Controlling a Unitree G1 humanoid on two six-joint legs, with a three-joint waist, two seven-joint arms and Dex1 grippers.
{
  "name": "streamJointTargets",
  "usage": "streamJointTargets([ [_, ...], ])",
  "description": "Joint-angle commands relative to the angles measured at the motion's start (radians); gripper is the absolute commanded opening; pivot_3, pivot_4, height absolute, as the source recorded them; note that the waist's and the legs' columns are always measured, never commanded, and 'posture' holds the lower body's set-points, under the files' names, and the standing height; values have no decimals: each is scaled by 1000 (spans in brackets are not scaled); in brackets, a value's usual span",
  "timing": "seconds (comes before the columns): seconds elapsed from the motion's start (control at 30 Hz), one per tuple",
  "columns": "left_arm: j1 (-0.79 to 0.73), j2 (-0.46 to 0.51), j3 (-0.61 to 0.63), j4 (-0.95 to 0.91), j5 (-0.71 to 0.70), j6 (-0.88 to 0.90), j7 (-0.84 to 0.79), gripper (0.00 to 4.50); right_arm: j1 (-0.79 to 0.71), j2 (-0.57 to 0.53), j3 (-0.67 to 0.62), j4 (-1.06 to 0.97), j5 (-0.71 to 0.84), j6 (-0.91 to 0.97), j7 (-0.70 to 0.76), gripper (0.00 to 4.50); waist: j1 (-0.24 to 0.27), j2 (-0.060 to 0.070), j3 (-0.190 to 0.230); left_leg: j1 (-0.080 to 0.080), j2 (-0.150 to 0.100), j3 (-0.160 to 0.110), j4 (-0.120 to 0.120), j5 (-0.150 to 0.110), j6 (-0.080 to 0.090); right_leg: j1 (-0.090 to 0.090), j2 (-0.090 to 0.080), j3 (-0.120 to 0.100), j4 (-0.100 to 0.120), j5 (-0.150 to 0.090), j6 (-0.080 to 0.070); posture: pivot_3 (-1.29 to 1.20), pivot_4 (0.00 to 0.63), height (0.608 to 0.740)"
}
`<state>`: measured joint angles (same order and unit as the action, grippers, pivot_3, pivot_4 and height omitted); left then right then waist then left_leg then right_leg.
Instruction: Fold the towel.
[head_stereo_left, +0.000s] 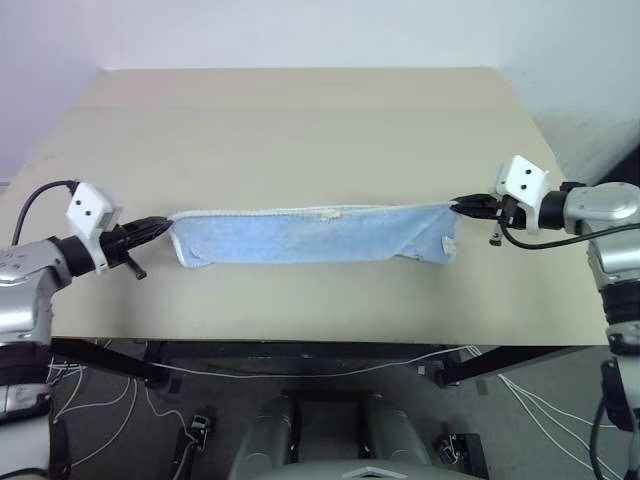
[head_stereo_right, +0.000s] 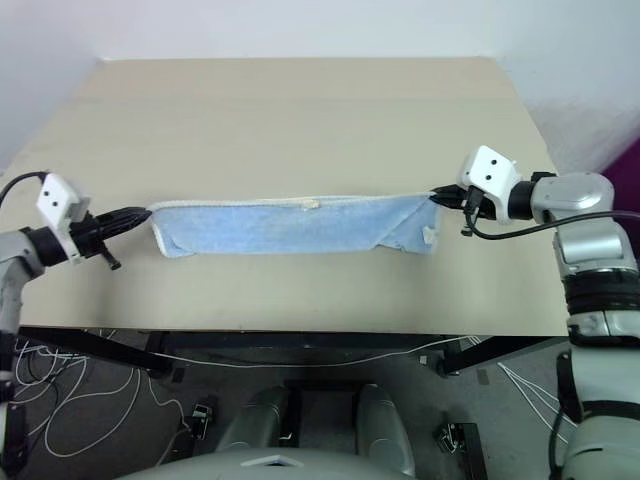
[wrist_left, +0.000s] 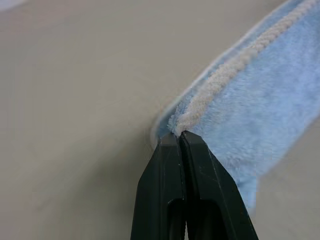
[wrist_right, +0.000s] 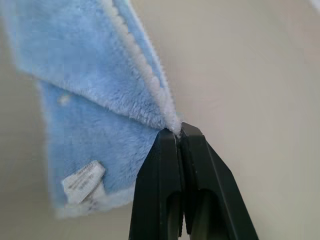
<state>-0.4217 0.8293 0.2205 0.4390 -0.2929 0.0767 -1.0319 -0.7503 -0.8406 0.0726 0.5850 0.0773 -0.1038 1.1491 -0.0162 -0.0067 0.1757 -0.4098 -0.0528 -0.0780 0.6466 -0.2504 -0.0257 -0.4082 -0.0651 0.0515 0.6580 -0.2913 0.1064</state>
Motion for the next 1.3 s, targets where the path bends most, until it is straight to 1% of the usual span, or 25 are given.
streamJointTargets([
  [0.03, -76, -17, -27, 90, 53, -88, 27, 0, -73, 22, 9, 122, -54, -89, -36, 18, 0, 0, 0, 0, 0, 0, 0, 0, 0, 0, 0, 0, 0, 0, 0, 0, 150, 740],
  [0.2, -164, -48, -81, 239, 124, -172, 44, 0, -142, 64, 29, 277, -112, -173, -77, 18, -2, 0, 0, 0, -1, 0, 1, 0, 0, 0, 0, 0, 2, 0, 0, 0, 150, 740],
  [0.33, -198, -52, -124, 314, 167, -226, 31, 0, -173, 85, 35, 357, -140, -213, -99, 18, -4, 0, 0, 0, -1, 0, 1, 0, 0, -1, 1, 0, 3, 0, 0, 0, 150, 740],
  [0.43, -221, -55, -131, 359, 171, -234, 26, 0, -187, 97, 35, 406, -157, -235, -118, 18, -5, 0, 0, 0, -1, 0, 1, 0, 0, -1, 1, 0, 4, 0, 0, 0, 150, 740],
  [0.5, -235, -54, -133, 389, 180, -240, 28, 465, -194, 103, 33, 428, -163, -242, -121, 0, -5, 0, 0, 0, -1, 0, 1, 0, 0, -2, 1, 0, 4, 0, 0, 0, 150, 740],
  [0.53, -240, -54, -132, 401, 182, -239, 27, 696, -196, 105, 30, 436, -162, -243, -122, 216, -5, 0, 0, 0, -1, 0, 1, 0, 0, -2, 1, 0, 4, 0, 0, 0, 150, 740],
  [0.6, -247, -53, -128, 419, 178, -236, 21, 1342, -199, 111, 23, 447, -159, -242, -122, 673, -5, 0, 0, 0, -1, 1, 1, 0, 0, -1, 1, 0, 4, 0, 0, 0, 150, 740],
  [0.7, -250, -50, -129, 439, 188, -244, 37, 2330, -200, 113, 23, 456, -165, -253, -135, 1654, -5, 0, 0, 0, -1, 0, 1, 0, 0, -2, 1, 0, 5, 0, 0, 0, 150, 740],
  [0.77, -249, -51, -129, 448, 195, -248, 48, 3044, -198, 110, 21, 454, -165, -258, -139, 2395, -5, 0, 0, 0, -1, 0, 1, 0, 0, -2, 1, 0, 5, 0, 0, 0, 150, 740],
  [0.87, -246, -52, -124, 447, 197, -256, 59, 3992, -194, 98, 11, 438, -165, -269, -160, 3319, -5, 0, 0, 0, -1, 0, 1, 0, 0, -2, 1, 0, 5, 0, 0, 0, 150, 740],
  [0.9, -244, -51, -121, 446, 205, -263, 84, 4415, -191, 88, 9, 424, -168, -280, -175, 3761, -5, 0, 0, 0, -1, 0, 1, 0, 0, -2, 1, 0, 5, 0, 0, 0, 150, 740],
  [0.93, -243, -50, -110, 441, 196, -256, 95, 4500, -186, 76, -5, 399, -158, -279, -189, 4074, -5, 0, 0, 0, -1, 1, 1, 0, 0, -2, 1, 0, 5, 0, 0, 0, 150, 740],
  [0.97, -236, -47, -96, 428, 180, -249, 96, 4500, -176, 62, -26, 365, -141, -272, -201, 4477, -5, 0, 0, 0, -1, 1, 1, 0, 0, -2, 1, 0, 5, 0, 0, 0, 150, 740],
  [1.03, -222, -40, -72, 396, 151, -228, 91, 4500, -139, 41, -66, 290, -104, -245, -209, 4477, -3, 0, 0, -1, -1, 1, 1, 0, 0, -2, 1, 1, 5, 0, 0, 0, 150, 740],
  [1.1, -192, -33, -33, 342, 119, -209, 100, 4500, -49, 25, -134, 138, -29, -147, -211, 4477, 0, 0, 0, -1, -1, 0, 1, 0, 0, -2, 0, 0, 5, 0, 0, 0, 150, 740],
  [1.2, -135, -20, 10, 256, 85, -177, 107, 4500, 130, 21, -233, -147, 81, 87, -249, 4477, 1, -1, -1, -1, 0, -1, 1, 0, 0, -1, 0, 0, 5, 0, 0, 0, 150, 740],
  [1.27, -100, -13, 31, 211, 77, -172, 126, 4500, 255, 42, -308, -356, 211, 312, -275, 4477, 2, -1, -1, -1, 0, -1, 2, 0, 0, -2, 0, 1, 5, 0, 0, 0, 150, 740],
  [1.3, -86, -12, 41, 186, 69, -165, 129, 4500, 307, 61, -353, -456, 303, 454, -307, 4477, 2, -1, -1, -1, 0, -1, 2, 0, 0, -2, 0, 1, 5, 0, 0, 0, 150, 740],
])
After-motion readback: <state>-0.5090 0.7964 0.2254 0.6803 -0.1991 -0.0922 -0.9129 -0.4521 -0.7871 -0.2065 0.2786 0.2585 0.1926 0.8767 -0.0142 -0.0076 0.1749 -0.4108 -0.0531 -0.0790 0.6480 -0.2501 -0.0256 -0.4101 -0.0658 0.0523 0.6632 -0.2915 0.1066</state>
